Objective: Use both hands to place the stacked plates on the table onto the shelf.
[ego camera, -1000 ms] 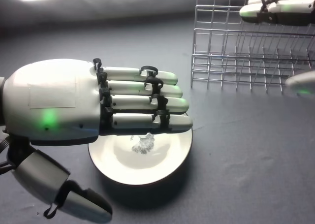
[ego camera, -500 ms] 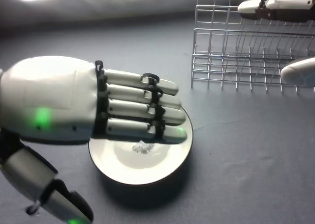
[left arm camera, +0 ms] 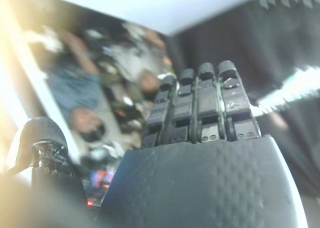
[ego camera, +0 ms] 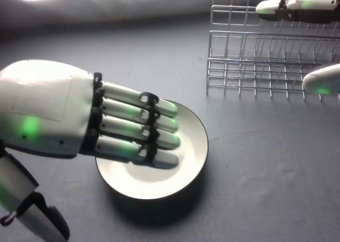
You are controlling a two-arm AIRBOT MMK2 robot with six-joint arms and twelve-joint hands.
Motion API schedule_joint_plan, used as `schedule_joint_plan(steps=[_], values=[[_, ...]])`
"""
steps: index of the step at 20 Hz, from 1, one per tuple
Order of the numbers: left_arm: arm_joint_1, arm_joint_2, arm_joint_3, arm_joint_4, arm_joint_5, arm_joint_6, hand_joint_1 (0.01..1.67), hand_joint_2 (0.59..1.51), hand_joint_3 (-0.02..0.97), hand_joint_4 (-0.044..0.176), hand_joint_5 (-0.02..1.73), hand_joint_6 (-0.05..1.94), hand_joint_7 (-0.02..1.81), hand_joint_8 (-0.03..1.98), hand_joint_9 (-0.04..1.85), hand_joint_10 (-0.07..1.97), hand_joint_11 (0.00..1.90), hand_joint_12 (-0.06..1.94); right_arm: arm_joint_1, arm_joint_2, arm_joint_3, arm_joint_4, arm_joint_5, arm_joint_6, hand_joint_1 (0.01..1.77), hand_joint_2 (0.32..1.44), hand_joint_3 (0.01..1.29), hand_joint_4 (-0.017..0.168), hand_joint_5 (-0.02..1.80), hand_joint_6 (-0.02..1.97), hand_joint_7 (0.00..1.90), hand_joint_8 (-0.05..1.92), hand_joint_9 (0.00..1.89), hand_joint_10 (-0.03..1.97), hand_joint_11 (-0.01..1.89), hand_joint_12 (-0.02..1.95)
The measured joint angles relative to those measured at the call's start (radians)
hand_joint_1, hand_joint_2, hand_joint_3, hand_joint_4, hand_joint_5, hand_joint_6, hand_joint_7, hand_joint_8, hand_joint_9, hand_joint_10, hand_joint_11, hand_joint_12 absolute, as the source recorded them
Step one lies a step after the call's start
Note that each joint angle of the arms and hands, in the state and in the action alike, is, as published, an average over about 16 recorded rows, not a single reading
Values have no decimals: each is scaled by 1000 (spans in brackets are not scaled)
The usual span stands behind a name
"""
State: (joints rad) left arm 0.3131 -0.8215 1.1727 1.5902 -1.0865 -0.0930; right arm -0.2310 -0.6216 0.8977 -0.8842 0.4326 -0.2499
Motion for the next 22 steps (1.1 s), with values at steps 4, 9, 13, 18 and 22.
schedule_joint_plan(steps=[4, 9, 13, 18, 22], values=[[1, -13, 30, 99, -10, -33, 22, 1022, 22, 4, 23, -5, 20, -2, 17, 3, 15, 11, -4, 1, -1, -4, 9, -6, 14, 1162, 14, 9, 154, 23, 136, 11, 94, 3, 26, 24], [25, -35, 69, 180, -4, -54, 22, 1023, 19, 4, 22, -5, 19, -2, 16, 3, 15, 11, -8, 2, -5, -16, 22, -12, 14, 1159, 14, 9, 163, 23, 144, 11, 100, 3, 29, 26], [58, -59, 95, 213, 15, -53, 21, 1021, 19, 4, 20, -5, 18, -3, 16, 3, 15, 11, -12, 3, -8, -27, 31, -14, 18, 1177, 14, 9, 169, 23, 147, 11, 102, 3, 28, 56], [96, -96, 128, 225, 48, -41, 21, 1018, 18, 3, 17, -5, 16, -3, 16, 4, 15, 11, -32, 3, -11, -40, 47, -17, 27, 1204, 14, 9, 171, 24, 143, 11, 99, 3, 22, 90], [120, -130, 165, 223, 79, -30, 20, 1016, 19, 3, 16, -5, 15, -3, 16, 4, 15, 11, -56, -5, -9, -47, 55, -18, 38, 1226, 14, 9, 170, 23, 141, 11, 98, 2, 18, 134]])
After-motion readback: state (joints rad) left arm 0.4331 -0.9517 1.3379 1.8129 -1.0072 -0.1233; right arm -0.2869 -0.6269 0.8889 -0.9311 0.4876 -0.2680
